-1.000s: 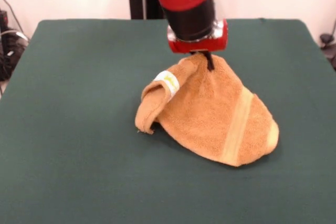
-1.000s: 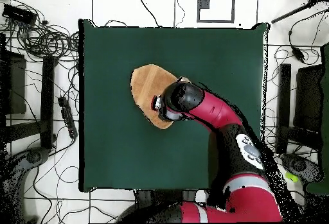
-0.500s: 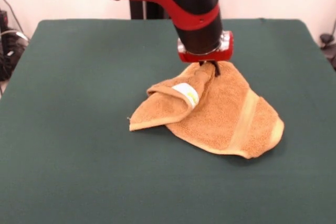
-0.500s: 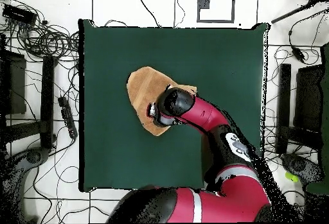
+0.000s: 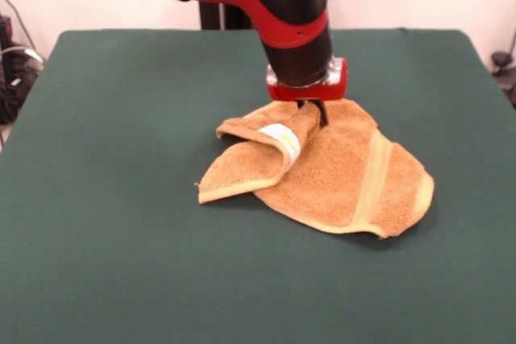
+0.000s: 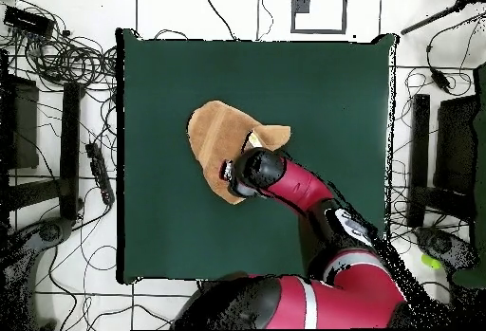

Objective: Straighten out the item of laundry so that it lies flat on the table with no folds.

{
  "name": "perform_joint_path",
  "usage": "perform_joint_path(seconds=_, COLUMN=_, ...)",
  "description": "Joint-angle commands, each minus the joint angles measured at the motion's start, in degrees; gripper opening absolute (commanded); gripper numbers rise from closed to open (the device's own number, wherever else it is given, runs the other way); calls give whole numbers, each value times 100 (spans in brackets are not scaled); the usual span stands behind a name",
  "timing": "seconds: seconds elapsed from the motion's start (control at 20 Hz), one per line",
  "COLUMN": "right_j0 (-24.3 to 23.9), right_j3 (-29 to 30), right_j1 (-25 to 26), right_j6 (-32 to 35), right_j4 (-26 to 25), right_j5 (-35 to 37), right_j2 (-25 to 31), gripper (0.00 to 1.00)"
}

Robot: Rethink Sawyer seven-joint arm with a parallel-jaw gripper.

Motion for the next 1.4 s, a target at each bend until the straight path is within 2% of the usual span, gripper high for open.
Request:
perform_joint_path(seconds=0.05, right_j0=53, right_j3=784, right_j1=166, right_j6=503, right_j4=-308, right_j5=-314, right_j2=603, gripper=0)
perform_joint_path(seconds=0.7, right_j0=-27, right_j3=762, right_j1=191, right_j6=264, right_j4=-491, right_j5=-1, right_j2=581, gripper=0)
perform_joint_path(seconds=1.1, right_j0=-113, right_j3=554, right_j1=177, right_j6=-277, right_j4=-1179, right_j5=633, right_j2=514, gripper=0)
perform_joint_path(seconds=1.4, right_j0=-274, right_j3=702, right_j1=128, right_j6=-135, right_j4=-1351, right_j5=571, right_j2=596, gripper=0)
